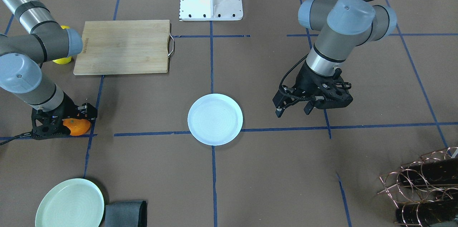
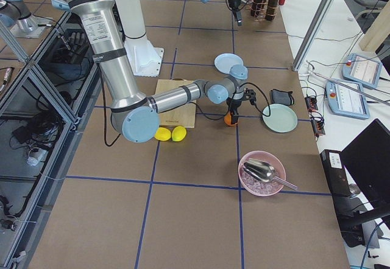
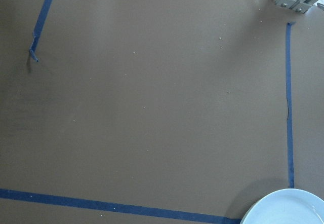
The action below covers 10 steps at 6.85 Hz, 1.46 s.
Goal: Pick orange to plate
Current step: 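Lift the orange and carry it over the white plate with the right gripper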
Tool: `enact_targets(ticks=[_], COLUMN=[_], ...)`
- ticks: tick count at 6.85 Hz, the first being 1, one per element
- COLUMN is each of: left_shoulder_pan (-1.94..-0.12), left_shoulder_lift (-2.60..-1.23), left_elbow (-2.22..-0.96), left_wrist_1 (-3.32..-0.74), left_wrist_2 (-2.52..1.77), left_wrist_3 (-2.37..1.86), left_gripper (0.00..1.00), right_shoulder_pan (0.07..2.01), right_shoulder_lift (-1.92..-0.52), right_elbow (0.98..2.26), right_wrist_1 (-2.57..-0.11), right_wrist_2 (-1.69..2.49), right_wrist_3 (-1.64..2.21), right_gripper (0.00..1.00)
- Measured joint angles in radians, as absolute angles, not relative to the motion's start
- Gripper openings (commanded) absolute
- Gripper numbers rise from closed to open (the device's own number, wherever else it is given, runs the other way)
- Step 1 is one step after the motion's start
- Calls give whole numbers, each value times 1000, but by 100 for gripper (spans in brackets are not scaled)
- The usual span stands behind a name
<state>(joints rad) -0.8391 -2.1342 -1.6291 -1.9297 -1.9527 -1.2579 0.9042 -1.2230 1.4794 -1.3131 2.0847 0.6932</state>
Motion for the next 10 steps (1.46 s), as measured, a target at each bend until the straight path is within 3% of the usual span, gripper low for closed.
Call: enact_targets(ticks=[1, 3, 4, 8, 10], left_shoulder_pan=[-839, -839, -840, -865, -903], left_shoulder_lift=[-2133, -2132, -2129, -2109, -2054], left_elbow=[-1630, -1631, -1634, -1660, -1723], left_wrist_1=[-1930, -1930, -1929, -1915, -1832], left_wrist_2=[-1953, -1953, -1953, -1953, -1952], left_wrist_3=[-1258, -1258, -1258, -1209, -984], left_gripper=[100, 100, 100, 100, 100], right_shoulder_pan=[904, 906, 911, 946, 929], right_shoulder_lift=[-1216, -1209, -1208, -1209, -1161], right_elbow=[1470, 1463, 1466, 1563, 1604], right_wrist_1=[-1313, -1313, -1312, -1321, -1326], right_wrist_2=[2084, 2081, 2081, 2090, 2094], right_wrist_3=[692, 692, 690, 698, 800], right_gripper=[98, 19, 0, 0, 0])
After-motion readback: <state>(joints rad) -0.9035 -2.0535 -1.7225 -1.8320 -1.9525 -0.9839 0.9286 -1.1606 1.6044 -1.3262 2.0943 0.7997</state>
